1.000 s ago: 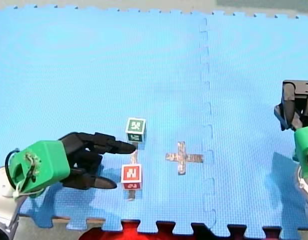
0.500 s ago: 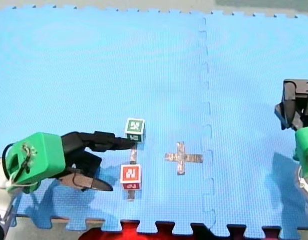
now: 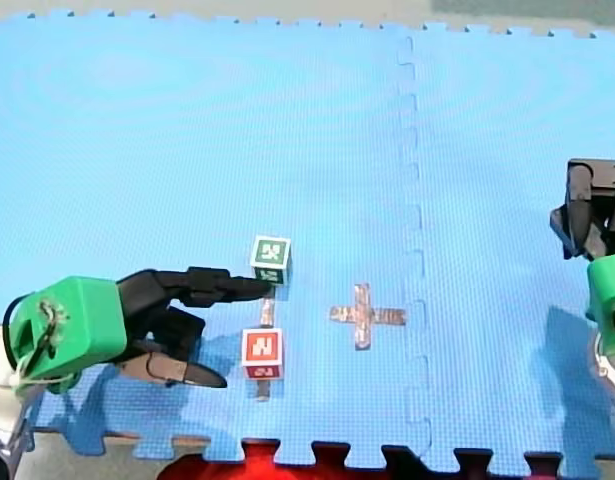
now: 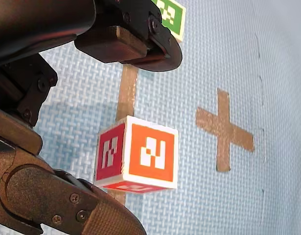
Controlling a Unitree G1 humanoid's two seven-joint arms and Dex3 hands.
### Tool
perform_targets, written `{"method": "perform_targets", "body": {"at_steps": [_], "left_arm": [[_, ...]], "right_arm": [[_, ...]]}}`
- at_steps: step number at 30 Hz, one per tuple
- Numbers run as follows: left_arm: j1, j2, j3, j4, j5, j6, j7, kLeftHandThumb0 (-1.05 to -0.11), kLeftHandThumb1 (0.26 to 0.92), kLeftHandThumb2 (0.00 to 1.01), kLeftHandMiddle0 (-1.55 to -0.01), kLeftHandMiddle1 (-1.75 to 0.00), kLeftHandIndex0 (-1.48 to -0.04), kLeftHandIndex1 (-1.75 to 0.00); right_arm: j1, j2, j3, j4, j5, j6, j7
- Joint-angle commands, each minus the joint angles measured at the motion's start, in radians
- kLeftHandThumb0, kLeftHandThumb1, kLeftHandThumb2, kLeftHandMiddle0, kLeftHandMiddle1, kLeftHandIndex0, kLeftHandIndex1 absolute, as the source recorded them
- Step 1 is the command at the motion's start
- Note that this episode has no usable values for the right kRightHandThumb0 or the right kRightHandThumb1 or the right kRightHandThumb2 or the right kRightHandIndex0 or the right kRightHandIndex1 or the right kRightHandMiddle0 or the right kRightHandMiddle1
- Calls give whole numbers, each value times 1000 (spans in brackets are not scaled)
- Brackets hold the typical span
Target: Stack cube left
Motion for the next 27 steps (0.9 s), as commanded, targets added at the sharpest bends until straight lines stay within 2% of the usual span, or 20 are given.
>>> {"method": "perform_targets", "body": {"at_steps": [1,6,13,19,24,27], "left_arm": [[6,-11,-3,12,16,-1,26,-575,708,7,-822,-1746,-416,-5],[24,-26,-20,-9,47,-4,93,-595,692,0,-822,-1746,-469,-26],[46,-27,-40,-48,76,14,152,-656,686,0,-822,-1746,-511,-28],[43,-24,-45,-52,75,18,162,-655,677,0,-819,-1746,-558,-40],[54,-28,-57,-62,89,3,178,-644,671,0,-812,-1746,-616,-54],[67,-29,-77,-86,111,6,188,-637,669,0,-809,-1746,-701,-83]], "right_arm": [[2,-5,-4,-3,6,-7,1],[1,-8,0,-4,-3,-6,-15],[5,-12,2,-6,-11,-10,-29],[5,-13,9,-8,-28,-7,-56],[3,-13,11,-9,-30,-5,-61],[2,-14,12,-10,-29,-4,-60]]}}
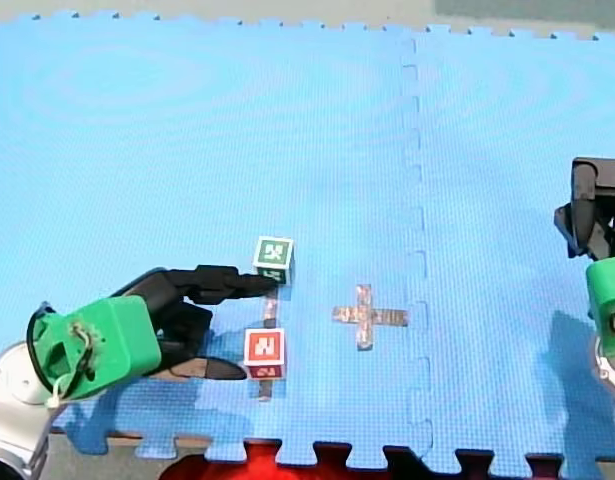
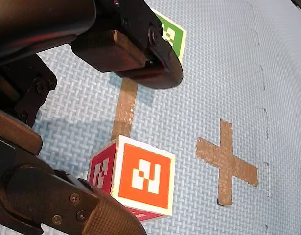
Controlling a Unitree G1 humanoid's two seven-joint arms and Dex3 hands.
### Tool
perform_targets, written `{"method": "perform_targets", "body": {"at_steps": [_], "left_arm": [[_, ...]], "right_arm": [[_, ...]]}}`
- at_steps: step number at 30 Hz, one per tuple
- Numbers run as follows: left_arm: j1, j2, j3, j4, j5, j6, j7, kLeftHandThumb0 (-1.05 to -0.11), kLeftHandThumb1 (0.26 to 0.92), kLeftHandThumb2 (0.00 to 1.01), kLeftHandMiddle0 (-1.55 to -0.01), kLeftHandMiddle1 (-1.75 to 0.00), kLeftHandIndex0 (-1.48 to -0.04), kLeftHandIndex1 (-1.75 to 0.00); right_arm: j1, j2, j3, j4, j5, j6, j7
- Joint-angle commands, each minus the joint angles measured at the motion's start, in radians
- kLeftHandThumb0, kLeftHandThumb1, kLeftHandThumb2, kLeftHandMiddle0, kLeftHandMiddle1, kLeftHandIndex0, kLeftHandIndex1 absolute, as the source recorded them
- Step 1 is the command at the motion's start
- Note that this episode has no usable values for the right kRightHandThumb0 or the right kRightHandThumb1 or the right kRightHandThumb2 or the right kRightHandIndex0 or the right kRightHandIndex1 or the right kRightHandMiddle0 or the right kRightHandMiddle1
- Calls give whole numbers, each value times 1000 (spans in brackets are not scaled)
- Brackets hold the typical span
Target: Stack cube left
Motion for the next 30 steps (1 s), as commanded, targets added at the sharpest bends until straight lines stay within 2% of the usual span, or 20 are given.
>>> {"method": "perform_targets", "body": {"at_steps": [1,6,13,19,25,30], "left_arm": [[22,-6,-26,-13,30,12,-1,-635,668,0,-827,-1746,-739,-87],[32,-5,-67,-32,79,10,31,-647,669,0,-875,-1746,-794,-75],[56,0,-89,-64,101,-6,75,-734,693,8,-922,-1746,-803,-36],[77,-2,-119,-91,130,17,100,-778,694,4,-950,-1746,-784,-12],[101,10,-142,-166,165,80,131,-775,683,0,-948,-1746,-768,-1],[126,16,-151,-213,206,97,210,-739,668,0,-940,-1746,-776,-5]], "right_arm": [[-2,-6,0,-4,3,1,-1],[-3,-4,-4,-4,11,-5,8],[-4,-1,-5,-13,14,-8,9],[-5,2,-13,-19,29,-13,28],[-5,0,-10,-29,17,-6,7],[-2,0,-8,-35,11,-5,-1]]}}
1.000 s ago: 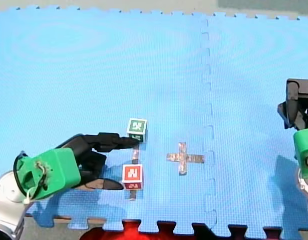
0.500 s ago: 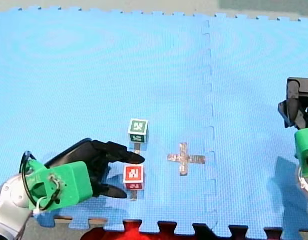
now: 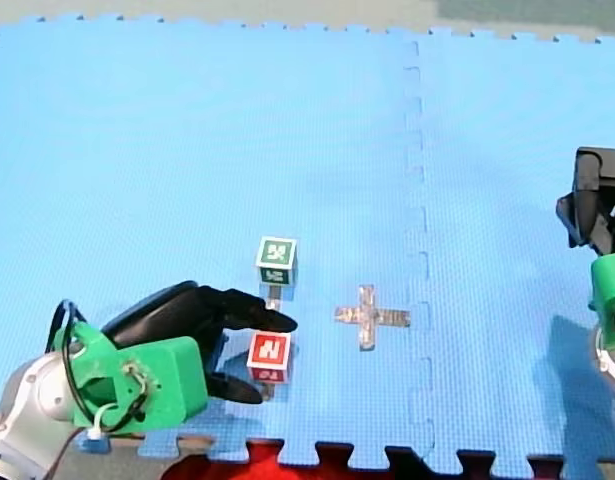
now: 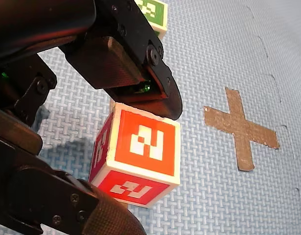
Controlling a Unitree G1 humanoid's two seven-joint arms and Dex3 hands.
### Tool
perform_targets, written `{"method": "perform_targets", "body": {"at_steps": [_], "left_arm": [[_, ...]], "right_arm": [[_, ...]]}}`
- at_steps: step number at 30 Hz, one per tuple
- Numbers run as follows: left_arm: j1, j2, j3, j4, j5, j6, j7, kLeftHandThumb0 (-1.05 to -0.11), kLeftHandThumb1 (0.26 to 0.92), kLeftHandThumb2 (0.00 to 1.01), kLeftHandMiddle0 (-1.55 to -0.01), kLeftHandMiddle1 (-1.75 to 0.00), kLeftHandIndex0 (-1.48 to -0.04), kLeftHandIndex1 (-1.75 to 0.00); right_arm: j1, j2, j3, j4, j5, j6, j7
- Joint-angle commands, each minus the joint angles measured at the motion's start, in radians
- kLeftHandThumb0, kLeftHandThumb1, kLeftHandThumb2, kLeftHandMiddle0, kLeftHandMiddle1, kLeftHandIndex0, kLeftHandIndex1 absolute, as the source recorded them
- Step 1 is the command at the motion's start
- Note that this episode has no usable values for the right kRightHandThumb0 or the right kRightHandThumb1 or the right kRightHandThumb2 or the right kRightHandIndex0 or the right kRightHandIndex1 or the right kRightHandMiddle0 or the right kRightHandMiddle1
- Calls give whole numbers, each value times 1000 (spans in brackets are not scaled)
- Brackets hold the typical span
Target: Stack cube left
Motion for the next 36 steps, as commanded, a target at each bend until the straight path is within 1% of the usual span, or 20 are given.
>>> {"method": "perform_targets", "body": {"at_steps": [1,4,11,14,16,17,18,20,21,22,24,25,27,31,36], "left_arm": [[36,-9,-24,-14,40,23,21,-727,666,0,-936,-1746,-779,-5],[53,-11,-30,-42,69,48,72,-704,662,0,-922,-1746,-780,-4],[78,-22,-35,-83,93,90,141,-635,648,0,-903,-1746,-801,-10],[81,-17,-46,-89,129,86,187,-617,647,0,-927,-1660,-803,-5],[79,-10,-58,-88,167,76,234,-610,647,0,-971,-1565,-802,-6],[78,-7,-63,-86,185,73,258,-606,650,1,-997,-1541,-860,-31],[79,-9,-71,-89,213,84,294,-578,667,7,-1035,-1517,-974,-75],[77,-16,-83,-89,260,96,365,-480,700,15,-1085,-1514,-1170,-155],[75,-17,-87,-83,272,92,391,-435,716,16,-1100,-1523,-1233,-180],[70,-18,-90,-69,277,80,409,-431,728,15,-1101,-1539,-1253,-185],[60,-22,-91,-24,267,36,438,-440,750,12,-1078,-1601,-1250,-172],[53,-22,-94,-1,265,13,451,-460,765,12,-1053,-1631,-1250,-168],[42,-21,-98,30,266,-20,470,-468,775,9,-1025,-1655,-1249,-165],[24,-22,-103,72,265,-61,488,-471,782,5,-984,-1692,-1244,-156],[12,-26,-108,103,264,-87,506,-478,790,4,-949,-1727,-1249,-150]], "right_arm": [[1,-4,0,-5,0,4,-6],[1,-3,0,-5,1,4,-6],[-2,-1,0,-10,2,7,-4],[-2,1,0,-15,2,7,-4],[-1,1,-1,-19,6,3,2],[0,2,-2,-20,8,0,5],[1,2,-3,-21,11,-4,9],[2,3,-5,-21,16,-10,17],[3,3,-6,-21,18,-12,19],[3,3,-7,-21,19,-14,20],[4,3,-8,-22,21,-15,23],[5,3,-9,-22,21,-16,24],[6,2,-9,-22,21,-16,23],[6,0,-8,-21,13,-12,11],[6,-3,-5,-21,0,-8,-8]]}}
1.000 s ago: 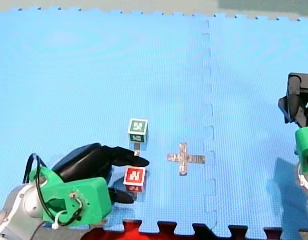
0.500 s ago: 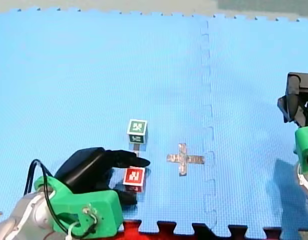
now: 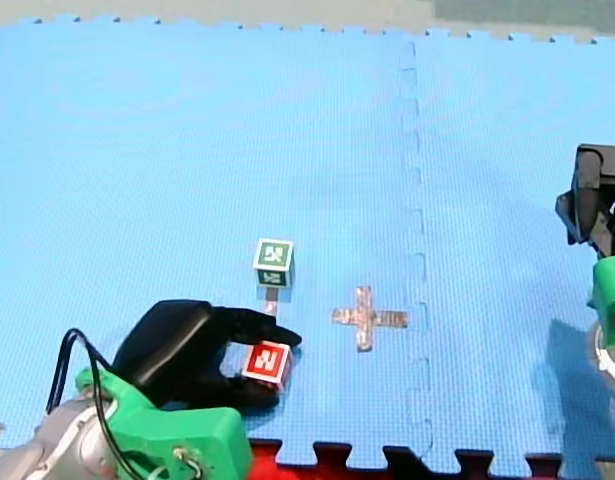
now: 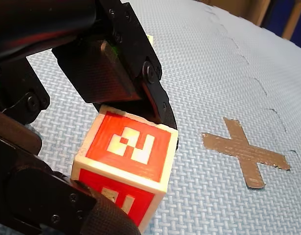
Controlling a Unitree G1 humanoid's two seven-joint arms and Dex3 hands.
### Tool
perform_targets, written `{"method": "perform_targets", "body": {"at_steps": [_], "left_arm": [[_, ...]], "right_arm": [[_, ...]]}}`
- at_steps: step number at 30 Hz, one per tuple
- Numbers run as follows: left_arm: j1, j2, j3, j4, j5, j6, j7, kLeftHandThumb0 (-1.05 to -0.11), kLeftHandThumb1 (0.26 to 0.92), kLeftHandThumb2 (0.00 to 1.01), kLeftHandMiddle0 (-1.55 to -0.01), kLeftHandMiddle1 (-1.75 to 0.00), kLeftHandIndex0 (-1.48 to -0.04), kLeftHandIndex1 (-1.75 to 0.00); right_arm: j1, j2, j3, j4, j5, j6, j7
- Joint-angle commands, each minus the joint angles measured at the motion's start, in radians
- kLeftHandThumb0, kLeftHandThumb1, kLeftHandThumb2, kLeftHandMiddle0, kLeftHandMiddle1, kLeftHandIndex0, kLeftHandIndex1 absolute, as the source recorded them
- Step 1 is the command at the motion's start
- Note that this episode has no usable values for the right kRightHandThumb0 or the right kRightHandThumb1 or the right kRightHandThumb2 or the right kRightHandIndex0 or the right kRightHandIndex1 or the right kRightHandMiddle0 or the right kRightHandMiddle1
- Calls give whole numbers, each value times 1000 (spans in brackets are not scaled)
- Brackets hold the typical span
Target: Stack cube left
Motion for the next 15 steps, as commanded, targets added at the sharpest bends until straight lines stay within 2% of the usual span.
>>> {"method": "perform_targets", "body": {"at_steps": [1,6,11,15], "left_arm": [[8,-6,-12,25,8,2,-3,-479,792,4,-945,-1731,-1251,-150],[5,-8,-13,37,6,-11,7,-499,802,5,-931,-1744,-1257,-154],[5,-9,-15,29,6,-14,13,-503,806,4,-923,-1746,-1256,-154],[7,-6,-8,-34,-11,2,-21,-513,809,4,-919,-1746,-1236,-137]], "right_arm": [[3,-7,1,-1,-4,3,-12],[4,-8,6,-1,-16,8,-30],[6,-8,9,0,-18,8,-33],[8,-5,13,4,-20,12,-37]]}}
